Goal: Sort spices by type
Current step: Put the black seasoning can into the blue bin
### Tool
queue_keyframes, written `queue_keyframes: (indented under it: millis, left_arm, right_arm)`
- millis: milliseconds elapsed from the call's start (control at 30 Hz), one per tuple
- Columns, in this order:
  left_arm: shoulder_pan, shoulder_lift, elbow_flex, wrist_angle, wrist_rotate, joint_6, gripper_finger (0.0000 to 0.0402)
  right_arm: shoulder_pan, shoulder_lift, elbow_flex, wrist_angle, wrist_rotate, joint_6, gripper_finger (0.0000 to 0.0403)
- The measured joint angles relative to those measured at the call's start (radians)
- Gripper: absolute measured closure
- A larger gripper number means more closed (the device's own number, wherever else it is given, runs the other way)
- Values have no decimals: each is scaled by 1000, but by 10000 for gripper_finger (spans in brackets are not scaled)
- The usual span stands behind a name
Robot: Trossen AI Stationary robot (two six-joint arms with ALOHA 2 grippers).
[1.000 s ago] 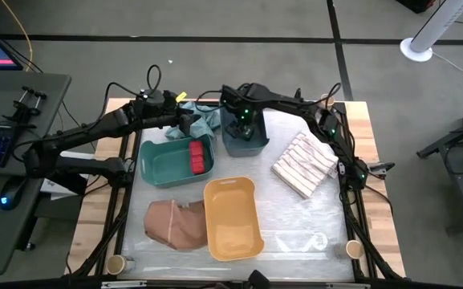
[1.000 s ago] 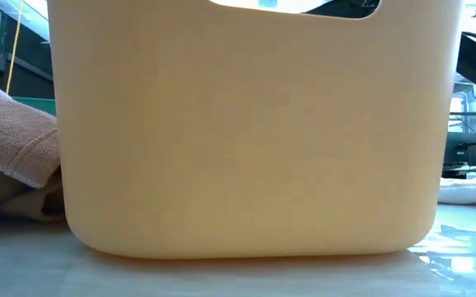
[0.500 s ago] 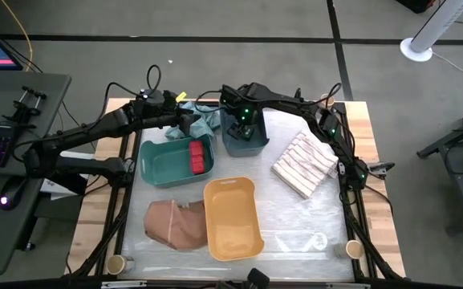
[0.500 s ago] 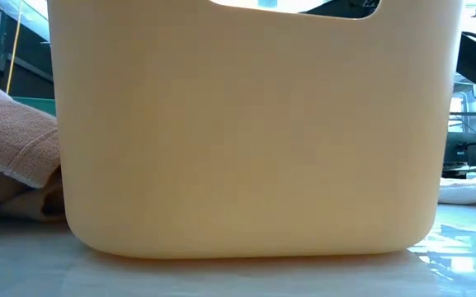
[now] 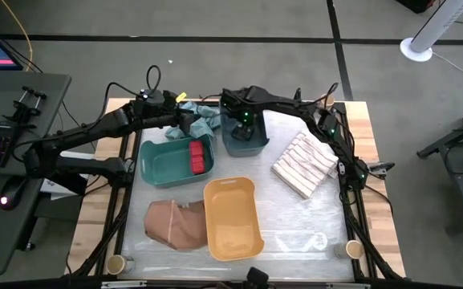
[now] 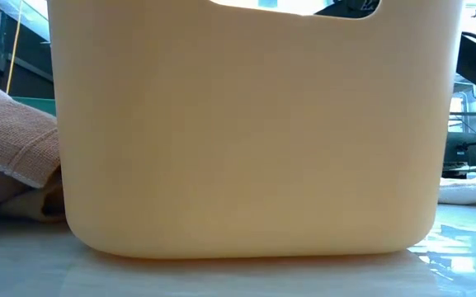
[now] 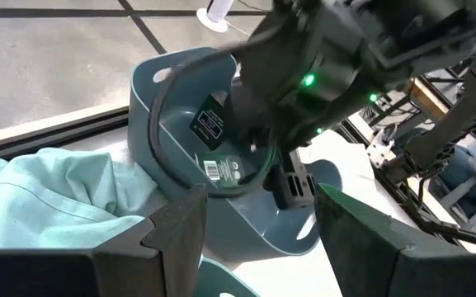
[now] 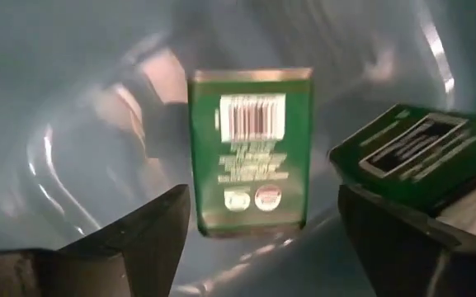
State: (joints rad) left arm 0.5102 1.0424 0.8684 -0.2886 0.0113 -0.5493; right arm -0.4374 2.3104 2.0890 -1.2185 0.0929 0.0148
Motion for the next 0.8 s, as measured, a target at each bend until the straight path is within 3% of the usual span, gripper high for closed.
queue_keyframes:
  millis: [667, 800]
  left_arm:
    - [0, 0, 0, 0, 0, -25, 191]
    - [0, 0, 0, 0, 0, -24, 191]
  right_arm:
    - [0, 0, -158, 91, 10, -4, 97]
    - [0, 0, -158, 89, 9, 13, 126]
